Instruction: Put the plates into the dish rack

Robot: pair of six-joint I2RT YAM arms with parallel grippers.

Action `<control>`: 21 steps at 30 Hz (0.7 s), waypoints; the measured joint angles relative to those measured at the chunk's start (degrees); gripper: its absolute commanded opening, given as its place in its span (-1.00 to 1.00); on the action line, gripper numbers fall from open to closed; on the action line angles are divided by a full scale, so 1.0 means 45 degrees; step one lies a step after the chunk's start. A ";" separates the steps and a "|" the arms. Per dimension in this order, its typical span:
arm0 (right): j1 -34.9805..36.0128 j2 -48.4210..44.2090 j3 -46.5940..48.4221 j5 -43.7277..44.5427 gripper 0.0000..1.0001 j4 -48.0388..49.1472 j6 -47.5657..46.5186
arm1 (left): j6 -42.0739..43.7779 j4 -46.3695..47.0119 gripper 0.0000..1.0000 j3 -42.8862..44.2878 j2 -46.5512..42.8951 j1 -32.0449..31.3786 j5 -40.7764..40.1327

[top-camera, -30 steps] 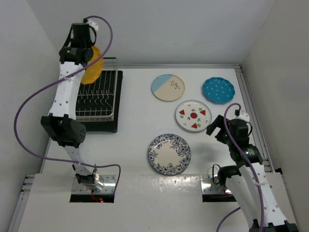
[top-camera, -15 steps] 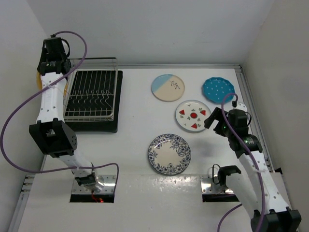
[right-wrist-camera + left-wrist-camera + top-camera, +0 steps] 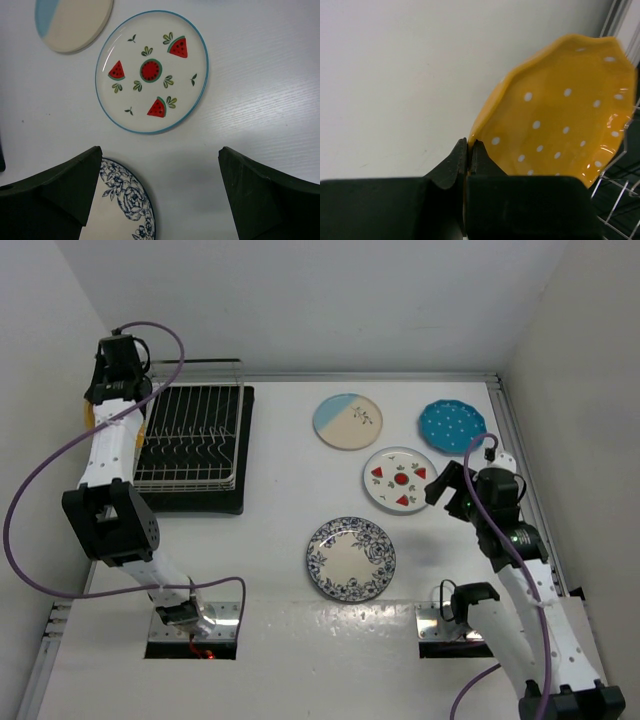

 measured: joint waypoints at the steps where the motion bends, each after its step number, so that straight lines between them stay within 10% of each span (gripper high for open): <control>1: 0.0000 -0.0063 0.0005 0.0010 0.98 -0.0010 -0.0010 | 0.0000 0.0272 -1.00 -0.0277 -0.0015 -0.0024 -0.0117; 12: 0.0000 -0.0393 0.0005 0.0233 0.98 -0.0238 -0.0039 | -0.0189 0.2108 -1.00 -0.4274 -0.1365 -0.0889 -0.0860; 21: 0.0000 -0.0010 0.0000 0.0185 0.98 -0.0257 -0.0024 | -0.0816 0.1914 0.02 -0.4347 -0.2016 -0.0967 -0.0102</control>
